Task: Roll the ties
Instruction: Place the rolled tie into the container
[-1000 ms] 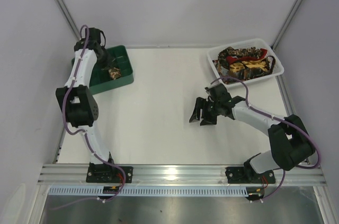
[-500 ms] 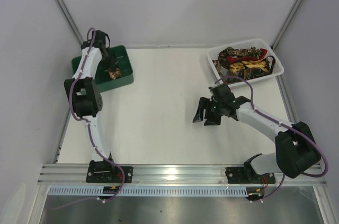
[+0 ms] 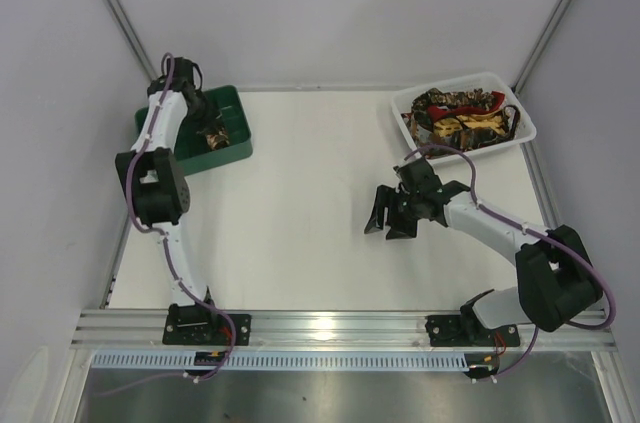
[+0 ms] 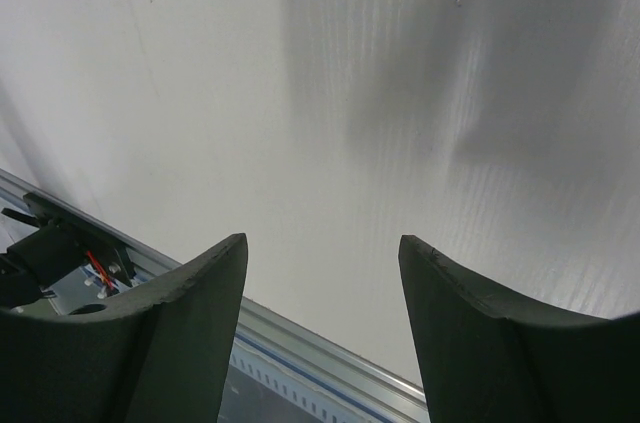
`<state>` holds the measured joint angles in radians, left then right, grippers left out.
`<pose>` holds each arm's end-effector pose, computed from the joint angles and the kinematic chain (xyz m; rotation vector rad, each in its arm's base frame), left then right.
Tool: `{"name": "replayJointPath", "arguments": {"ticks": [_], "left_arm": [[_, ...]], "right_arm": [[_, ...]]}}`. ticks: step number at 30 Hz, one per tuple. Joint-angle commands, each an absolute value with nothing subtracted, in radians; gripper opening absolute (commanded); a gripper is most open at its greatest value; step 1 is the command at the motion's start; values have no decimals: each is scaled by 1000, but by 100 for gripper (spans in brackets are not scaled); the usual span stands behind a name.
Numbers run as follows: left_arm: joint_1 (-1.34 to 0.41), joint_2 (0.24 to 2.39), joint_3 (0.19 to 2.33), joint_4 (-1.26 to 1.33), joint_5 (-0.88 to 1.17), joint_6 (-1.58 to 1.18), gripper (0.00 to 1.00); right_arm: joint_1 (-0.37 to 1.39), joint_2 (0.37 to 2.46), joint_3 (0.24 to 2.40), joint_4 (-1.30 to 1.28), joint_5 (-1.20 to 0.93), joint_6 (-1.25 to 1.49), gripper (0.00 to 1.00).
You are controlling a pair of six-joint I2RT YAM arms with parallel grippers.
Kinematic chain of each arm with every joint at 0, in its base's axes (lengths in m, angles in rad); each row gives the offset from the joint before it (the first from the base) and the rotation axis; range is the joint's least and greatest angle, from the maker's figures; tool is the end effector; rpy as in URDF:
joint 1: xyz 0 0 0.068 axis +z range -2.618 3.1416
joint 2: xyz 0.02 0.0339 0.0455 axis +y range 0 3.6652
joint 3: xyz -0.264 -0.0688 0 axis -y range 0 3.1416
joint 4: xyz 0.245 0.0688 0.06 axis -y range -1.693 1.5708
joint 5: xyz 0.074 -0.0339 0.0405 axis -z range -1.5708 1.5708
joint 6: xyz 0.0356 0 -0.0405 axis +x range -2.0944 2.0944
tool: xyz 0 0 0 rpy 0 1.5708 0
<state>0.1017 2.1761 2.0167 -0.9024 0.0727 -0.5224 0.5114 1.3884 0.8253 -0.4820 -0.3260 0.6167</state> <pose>0.4728 0.0457 0.2553 -0.7893 2.5285 -0.2381 0.2258 0.1398 0.1999 0.0233 2.7666 0.7817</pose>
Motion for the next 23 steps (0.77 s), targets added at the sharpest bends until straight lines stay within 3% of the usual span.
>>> {"name": "replayJointPath", "arguments": {"ticks": [1,5,10,12,13,19,23], "left_arm": [[87,1936,1925,-812,198,-549,25],[51,1723,1694,-704,265,-571,38],[-45,1406,1402,-565,385,-575,65],[-90,1315,1268,-536,406,-565,99],[-133,1228,1214,-511,426,-561,100],[-247,881,775,-351,581,-604,100],[-259,693,644,-316,641,-621,100]], "right_arm": [[526,1393,868,-483,-324,614,68],[523,1381,896,-508,-308,603,69],[518,1327,910,-535,-279,584,73],[522,1281,902,-538,-231,595,90],[528,1261,890,-540,-198,604,99],[515,1141,809,-525,-67,620,100],[575,1037,730,-433,-3,650,100]]}}
